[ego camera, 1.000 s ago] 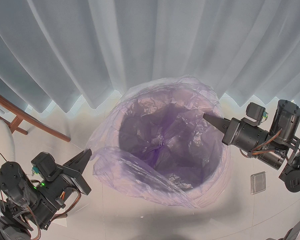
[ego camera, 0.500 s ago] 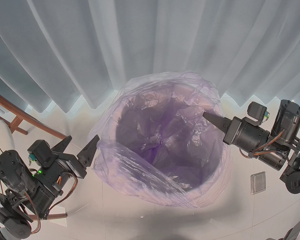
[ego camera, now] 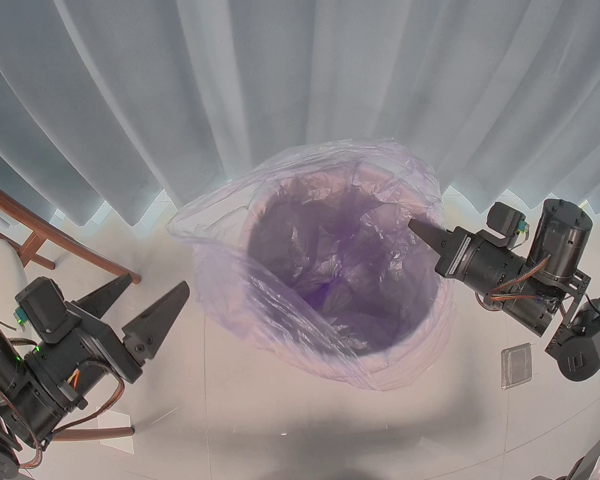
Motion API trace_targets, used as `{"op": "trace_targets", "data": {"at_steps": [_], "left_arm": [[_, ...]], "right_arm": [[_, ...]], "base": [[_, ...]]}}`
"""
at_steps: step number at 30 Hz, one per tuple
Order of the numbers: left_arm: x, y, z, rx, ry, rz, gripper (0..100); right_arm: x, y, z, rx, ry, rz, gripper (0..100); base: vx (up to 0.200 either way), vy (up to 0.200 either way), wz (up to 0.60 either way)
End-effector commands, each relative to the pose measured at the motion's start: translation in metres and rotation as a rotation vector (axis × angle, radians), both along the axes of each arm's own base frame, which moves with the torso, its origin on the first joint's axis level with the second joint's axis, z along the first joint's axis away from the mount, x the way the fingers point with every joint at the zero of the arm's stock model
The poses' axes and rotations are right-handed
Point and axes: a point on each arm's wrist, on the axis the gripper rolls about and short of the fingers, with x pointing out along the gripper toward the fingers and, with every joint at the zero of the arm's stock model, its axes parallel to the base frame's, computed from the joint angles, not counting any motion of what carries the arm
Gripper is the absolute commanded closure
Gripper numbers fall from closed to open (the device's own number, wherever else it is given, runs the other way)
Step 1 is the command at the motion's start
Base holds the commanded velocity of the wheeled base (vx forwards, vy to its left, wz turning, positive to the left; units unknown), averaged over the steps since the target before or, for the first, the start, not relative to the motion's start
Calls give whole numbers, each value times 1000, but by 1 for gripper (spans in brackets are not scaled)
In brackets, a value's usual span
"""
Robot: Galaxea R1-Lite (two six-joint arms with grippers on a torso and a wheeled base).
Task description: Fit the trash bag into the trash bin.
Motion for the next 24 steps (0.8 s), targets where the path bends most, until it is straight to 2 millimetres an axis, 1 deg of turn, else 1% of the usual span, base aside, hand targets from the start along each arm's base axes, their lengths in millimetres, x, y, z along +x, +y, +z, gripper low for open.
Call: {"op": "trace_targets", "data": {"at_steps": [1,2,7,8,9,10,11,13,14,15,17,20,24], "left_arm": [[-21,2,21,-92,40,-94,0],[-20,1,20,-96,57,-94,0],[-13,-8,24,-188,258,-96,0],[-13,-8,24,-188,258,-96,0],[-11,-12,29,-235,311,-101,0],[-10,-13,30,-246,322,-100,0],[-5,-16,31,-281,366,-88,0],[1,-20,30,-296,402,-74,0],[7,-25,26,-289,446,-56,0],[8,-26,25,-286,455,-54,0],[16,-31,13,-245,523,-25,0],[25,-38,3,-229,574,0,0],[35,-39,-5,-235,612,40,0]], "right_arm": [[23,9,-18,-31,1,-93,100],[23,10,-18,-34,-1,-97,100],[31,15,-25,-73,-29,-165,100],[31,15,-25,-73,-29,-165,100],[29,18,-26,-71,-60,-155,100],[28,20,-26,-70,-67,-150,100],[27,23,-25,-68,-90,-147,100],[27,24,-26,-70,-102,-152,100],[27,27,-27,-83,-119,-164,100],[27,27,-27,-88,-123,-166,100],[25,32,-28,-106,-163,-164,100],[17,34,-31,-118,-204,-149,100],[10,39,-35,-145,-247,-125,100]], "base": [[0,0,0],[0,0,0],[0,0,0],[0,0,0],[0,0,0],[0,0,0],[0,0,0],[0,0,0],[0,0,0],[0,0,0],[0,0,0],[0,0,0],[0,0,0]]}}
